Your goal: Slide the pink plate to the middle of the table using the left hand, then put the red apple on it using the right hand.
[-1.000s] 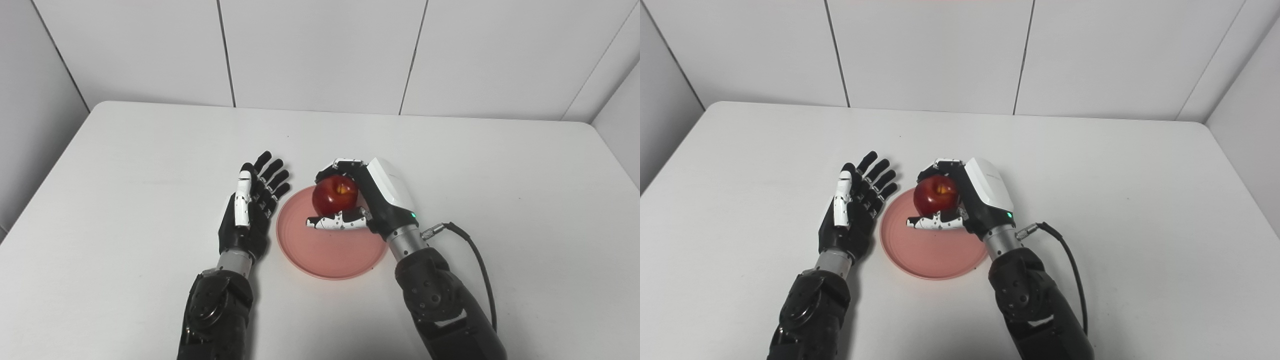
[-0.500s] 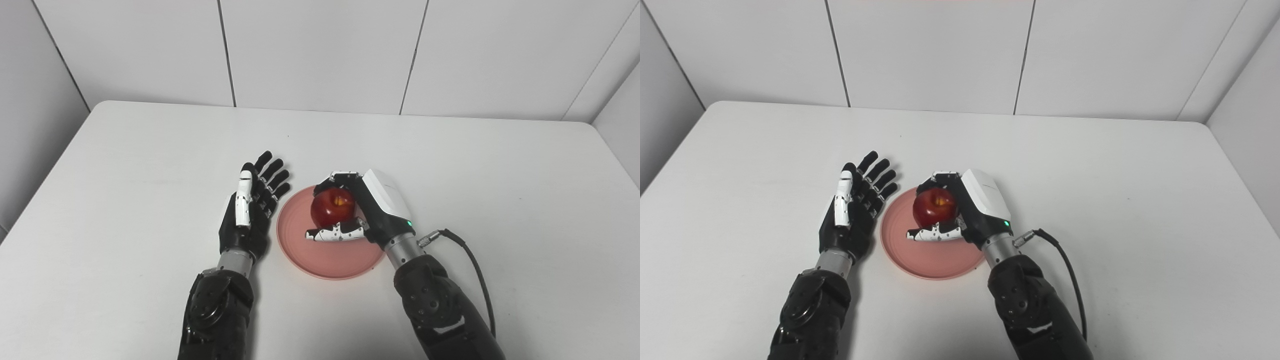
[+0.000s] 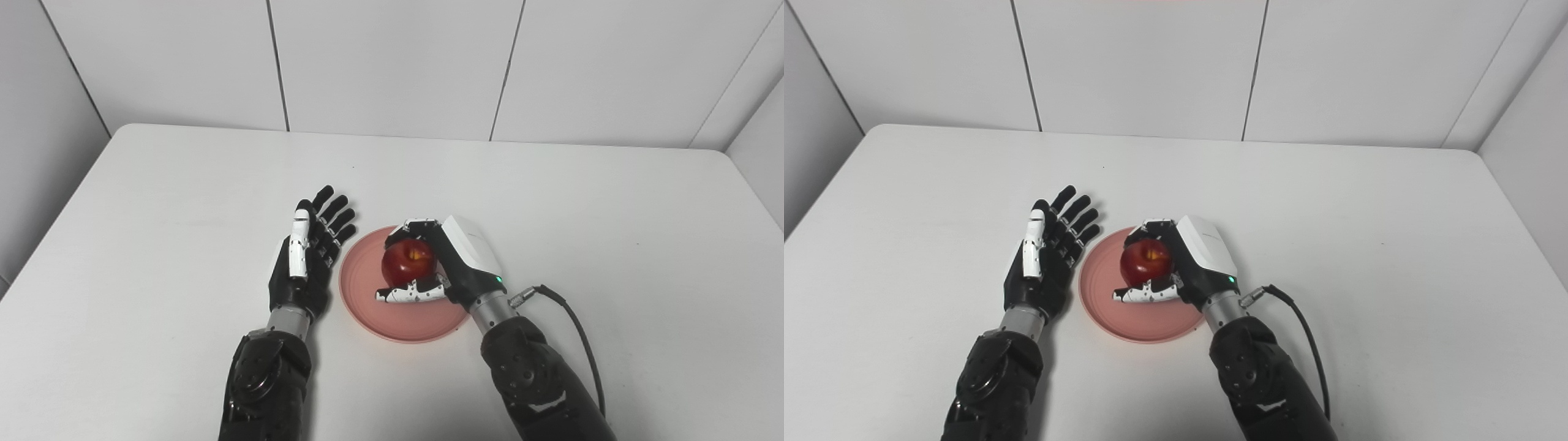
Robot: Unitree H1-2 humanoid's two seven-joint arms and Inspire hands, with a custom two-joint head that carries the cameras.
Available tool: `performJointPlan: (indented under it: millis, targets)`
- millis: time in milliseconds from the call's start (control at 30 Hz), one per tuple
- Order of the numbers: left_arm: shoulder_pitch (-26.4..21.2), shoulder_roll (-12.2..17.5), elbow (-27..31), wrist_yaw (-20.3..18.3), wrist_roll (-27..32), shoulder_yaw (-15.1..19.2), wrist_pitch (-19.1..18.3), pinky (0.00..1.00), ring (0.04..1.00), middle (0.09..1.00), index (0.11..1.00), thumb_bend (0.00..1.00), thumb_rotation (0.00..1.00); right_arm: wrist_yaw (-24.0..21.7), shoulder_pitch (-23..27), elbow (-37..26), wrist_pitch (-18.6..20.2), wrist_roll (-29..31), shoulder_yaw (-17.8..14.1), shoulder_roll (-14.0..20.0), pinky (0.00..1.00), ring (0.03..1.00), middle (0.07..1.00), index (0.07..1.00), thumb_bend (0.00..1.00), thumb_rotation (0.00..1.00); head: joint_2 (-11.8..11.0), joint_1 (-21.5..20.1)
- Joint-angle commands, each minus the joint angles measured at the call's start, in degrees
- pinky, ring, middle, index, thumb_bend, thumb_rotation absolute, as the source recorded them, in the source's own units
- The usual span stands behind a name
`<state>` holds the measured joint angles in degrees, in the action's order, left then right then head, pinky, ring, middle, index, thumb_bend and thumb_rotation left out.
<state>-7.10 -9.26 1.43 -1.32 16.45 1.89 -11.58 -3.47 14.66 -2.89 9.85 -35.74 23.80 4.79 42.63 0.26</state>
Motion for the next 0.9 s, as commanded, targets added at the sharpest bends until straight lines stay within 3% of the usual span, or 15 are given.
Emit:
performJointPlan:
  millis: [0,333,367,400,500,867]
  targets:
    - [-0.39,-0.91,0.97,0.58,-0.05,-0.14,-0.33,0.87,0.867,0.874,0.868,0.37,1.0,0.72,1.7,-0.93,-2.94,-0.41,-0.17,0.0,0.26,0.345,0.445,0.486,0.52,0.13,0.06,0.01]
    - [-0.41,-1.03,0.91,0.6,-0.02,-0.1,-0.19,0.87,0.861,0.872,0.867,0.37,1.0,-2.72,2.06,-2.5,0.59,-2.25,0.55,0.9,0.28,0.38,0.486,0.49,0.52,0.15,0.13,0.06]
    - [-0.42,-1.07,0.86,0.64,-0.01,-0.06,-0.14,0.86,0.859,0.87,0.865,0.37,1.0,-3.23,2.05,-2.77,1.02,-2.52,0.53,0.85,0.33,0.429,0.527,0.555,0.71,0.2,0.13,0.06]
    - [-0.41,-1.07,0.79,0.65,-0.01,-0.04,-0.06,0.86,0.858,0.869,0.864,0.37,1.0,-3.93,2.02,-3.18,1.41,-2.44,0.44,0.78,0.36,0.46,0.553,0.595,0.83,0.24,0.16,0.06]
    - [-0.4,-1.12,0.8,0.7,0.05,0.0,-0.02,0.86,0.857,0.869,0.863,0.37,1.0,-5.43,1.99,-4.01,1.7,-2.46,0.31,0.78,0.42,0.521,0.614,0.682,0.98,0.27,0.23,0.13]
    - [-0.42,-1.1,0.85,0.65,0.39,-0.02,-0.18,0.86,0.86,0.873,0.867,0.37,1.0,-11.8,2.39,-5.09,3.21,-3.93,0.57,1.61,0.75,0.836,0.861,0.85,1.0,0.41,0.32,0.15]
